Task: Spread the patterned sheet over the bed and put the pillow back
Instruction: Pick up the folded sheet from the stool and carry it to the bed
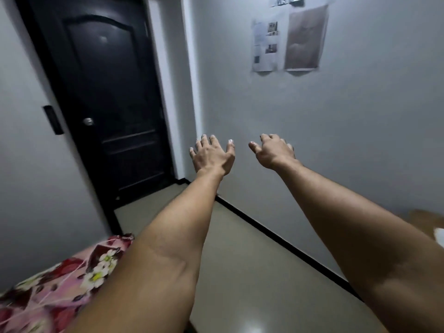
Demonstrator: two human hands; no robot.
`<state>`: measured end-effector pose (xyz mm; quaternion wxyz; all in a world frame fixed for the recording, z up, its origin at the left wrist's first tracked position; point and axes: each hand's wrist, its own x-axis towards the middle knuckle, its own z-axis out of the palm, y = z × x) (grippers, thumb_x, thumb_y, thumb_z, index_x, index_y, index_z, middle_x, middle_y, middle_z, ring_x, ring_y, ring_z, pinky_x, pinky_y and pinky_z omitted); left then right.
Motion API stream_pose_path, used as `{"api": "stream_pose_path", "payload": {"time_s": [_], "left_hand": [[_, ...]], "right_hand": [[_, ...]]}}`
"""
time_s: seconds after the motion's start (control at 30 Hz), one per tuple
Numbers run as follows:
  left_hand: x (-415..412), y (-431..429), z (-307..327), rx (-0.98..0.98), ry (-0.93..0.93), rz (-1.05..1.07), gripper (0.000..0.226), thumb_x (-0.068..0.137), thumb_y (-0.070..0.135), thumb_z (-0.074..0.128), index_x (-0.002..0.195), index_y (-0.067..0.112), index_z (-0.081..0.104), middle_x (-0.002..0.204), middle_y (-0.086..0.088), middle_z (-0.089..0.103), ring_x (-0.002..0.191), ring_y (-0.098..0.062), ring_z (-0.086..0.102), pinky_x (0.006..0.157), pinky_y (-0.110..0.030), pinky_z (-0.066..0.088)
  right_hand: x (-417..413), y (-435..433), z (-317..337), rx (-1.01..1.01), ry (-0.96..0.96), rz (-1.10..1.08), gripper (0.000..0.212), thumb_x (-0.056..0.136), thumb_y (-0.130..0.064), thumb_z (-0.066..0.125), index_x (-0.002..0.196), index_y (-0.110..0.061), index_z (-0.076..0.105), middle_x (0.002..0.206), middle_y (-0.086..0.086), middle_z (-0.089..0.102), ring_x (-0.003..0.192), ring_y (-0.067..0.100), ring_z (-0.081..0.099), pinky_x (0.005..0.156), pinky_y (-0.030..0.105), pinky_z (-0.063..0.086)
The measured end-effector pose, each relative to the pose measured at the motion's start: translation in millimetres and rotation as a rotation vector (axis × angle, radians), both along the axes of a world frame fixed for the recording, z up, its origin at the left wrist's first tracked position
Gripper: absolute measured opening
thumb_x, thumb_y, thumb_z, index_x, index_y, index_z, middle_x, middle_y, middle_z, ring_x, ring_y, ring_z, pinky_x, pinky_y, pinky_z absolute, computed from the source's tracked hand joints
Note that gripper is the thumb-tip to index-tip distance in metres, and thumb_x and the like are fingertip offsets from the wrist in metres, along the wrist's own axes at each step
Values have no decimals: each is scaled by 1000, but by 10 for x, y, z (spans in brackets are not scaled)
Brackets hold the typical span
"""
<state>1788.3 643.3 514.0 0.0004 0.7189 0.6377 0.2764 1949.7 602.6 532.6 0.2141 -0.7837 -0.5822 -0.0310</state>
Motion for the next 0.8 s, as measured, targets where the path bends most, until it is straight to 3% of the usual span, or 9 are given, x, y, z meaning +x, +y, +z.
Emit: {"api": "stream_pose_path", "payload": {"time_s": [0.53,0.8], "left_hand": [[-2260,-426,-121,-5,34,598,79,97,65,19,150,11,41,156,-13,38,145,-32,30,116,-53,24],[-3362,-1114,-100,13,45,843,76,96,64,23,146,11,45,154,-13,41,142,-31,32,115,-52,24]], "right_hand": [[-2265,430,1,28,8,589,55,103,-59,33,131,-17,54,141,10,52,129,34,48,109,51,35],[-3516,130,53,13,-8,824,57,103,-57,34,139,-15,50,145,13,49,132,36,45,109,53,32]]}}
